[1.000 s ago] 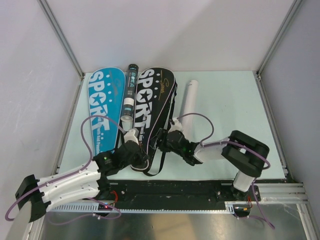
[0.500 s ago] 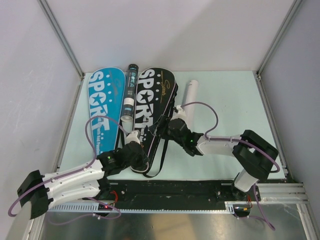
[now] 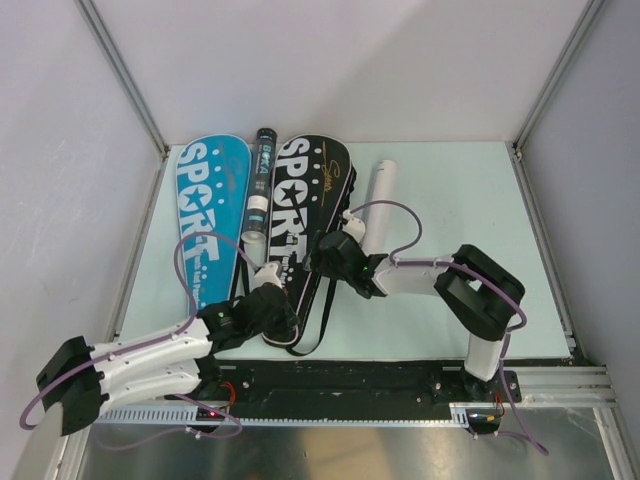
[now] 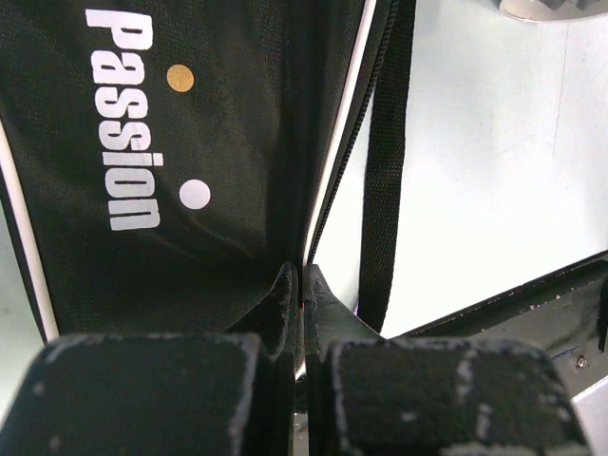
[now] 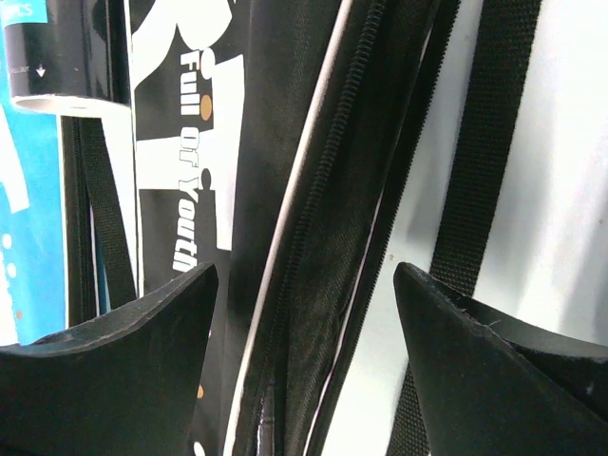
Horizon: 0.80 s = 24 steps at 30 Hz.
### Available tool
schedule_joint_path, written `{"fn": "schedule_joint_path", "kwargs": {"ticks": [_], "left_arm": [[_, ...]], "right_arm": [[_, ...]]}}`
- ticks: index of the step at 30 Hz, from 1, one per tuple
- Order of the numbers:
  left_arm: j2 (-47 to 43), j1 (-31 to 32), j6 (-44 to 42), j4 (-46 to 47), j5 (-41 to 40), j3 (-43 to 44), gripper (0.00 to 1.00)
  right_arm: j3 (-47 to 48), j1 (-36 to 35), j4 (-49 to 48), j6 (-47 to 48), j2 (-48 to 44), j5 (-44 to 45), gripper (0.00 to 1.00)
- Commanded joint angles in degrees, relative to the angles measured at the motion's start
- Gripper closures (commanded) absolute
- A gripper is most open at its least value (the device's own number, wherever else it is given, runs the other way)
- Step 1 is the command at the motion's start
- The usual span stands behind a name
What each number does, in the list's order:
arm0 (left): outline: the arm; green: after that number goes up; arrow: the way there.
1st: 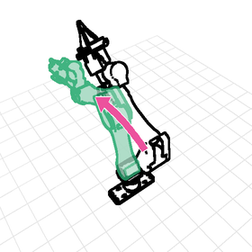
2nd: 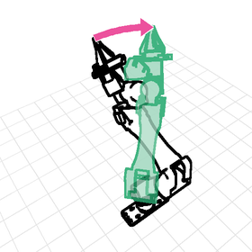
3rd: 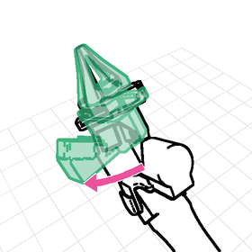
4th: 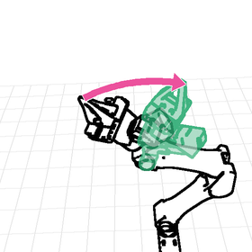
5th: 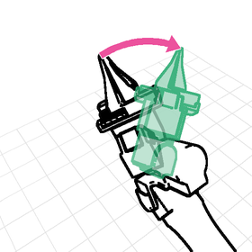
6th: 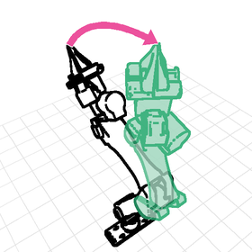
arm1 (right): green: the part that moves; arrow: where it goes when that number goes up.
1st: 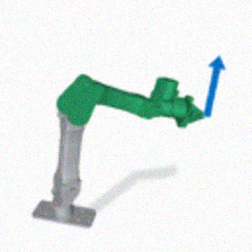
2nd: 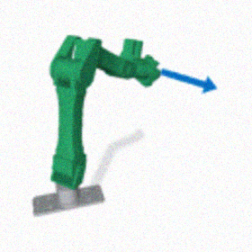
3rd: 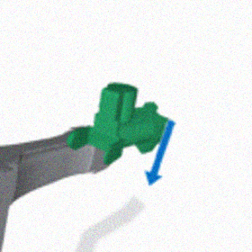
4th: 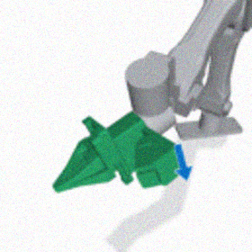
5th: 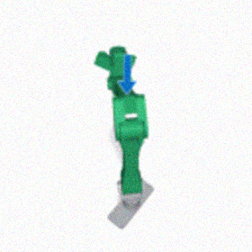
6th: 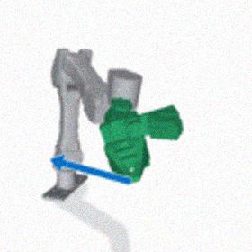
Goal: Pack up the badminton gear
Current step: Pick up the racket bag from the center of the board.
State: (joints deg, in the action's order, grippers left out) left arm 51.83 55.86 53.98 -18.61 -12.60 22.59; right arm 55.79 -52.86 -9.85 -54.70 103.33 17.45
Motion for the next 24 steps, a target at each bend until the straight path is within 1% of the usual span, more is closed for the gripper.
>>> {"fn": "schedule_joint_path", "kwargs": {"ticks": [1,7,9,12,14,15,17,19,20,21,22,23,24], "left_arm": [[0.74,0.69,0.35,0.69,1.92,-0.46,1.00],[-0.48,0.69,0.49,0.80,2.01,-0.40,1.00],[-1.09,0.67,0.75,0.78,1.87,-0.54,1.00],[-1.45,0.71,0.97,1.08,1.55,-0.79,1.00],[-1.29,0.67,1.14,1.35,1.47,-0.99,1.00],[-1.16,0.67,1.22,1.54,1.58,-1.07,1.00],[-1.22,0.66,1.40,1.89,1.74,-1.23,1.00],[-1.63,0.66,1.44,2.02,1.78,-1.30,1.00],[-1.95,0.66,1.42,2.10,1.74,-1.27,1.00],[-2.50,0.70,1.32,2.05,1.55,-1.07,1.00],[-3.00,0.68,1.05,2.07,1.32,-0.84,1.00],[-3.77,0.67,0.83,2.03,0.85,-0.25,0.98],[-4.34,0.62,0.23,1.93,0.40,0.80,0.91]], "right_arm": [[5.71,-0.01,5.21,-1.05,3.40,1.90,0.20],[11.34,-1.64,12.03,-2.90,9.08,1.09,0.23],[12.01,-2.09,12.90,-3.82,10.14,0.74,0.24],[12.23,-2.45,12.92,-5.13,11.37,-0.41,0.28],[12.30,-2.32,12.79,-6.16,12.05,-1.35,0.33],[12.23,-2.24,12.81,-6.80,12.37,-1.67,0.36],[12.08,-2.24,12.21,-7.39,12.63,-1.75,0.49],[11.43,-2.31,11.03,-7.03,12.23,-1.40,0.69],[10.95,-2.28,9.56,-6.45,11.54,-1.08,0.82],[10.63,-2.22,8.74,-5.32,10.84,-0.52,0.91],[10.47,-2.06,8.24,-4.09,9.57,0.07,0.96],[10.34,-1.98,8.12,-2.12,8.45,1.06,0.98],[10.28,-1.89,8.24,-0.47,6.61,2.04,0.99]]}}
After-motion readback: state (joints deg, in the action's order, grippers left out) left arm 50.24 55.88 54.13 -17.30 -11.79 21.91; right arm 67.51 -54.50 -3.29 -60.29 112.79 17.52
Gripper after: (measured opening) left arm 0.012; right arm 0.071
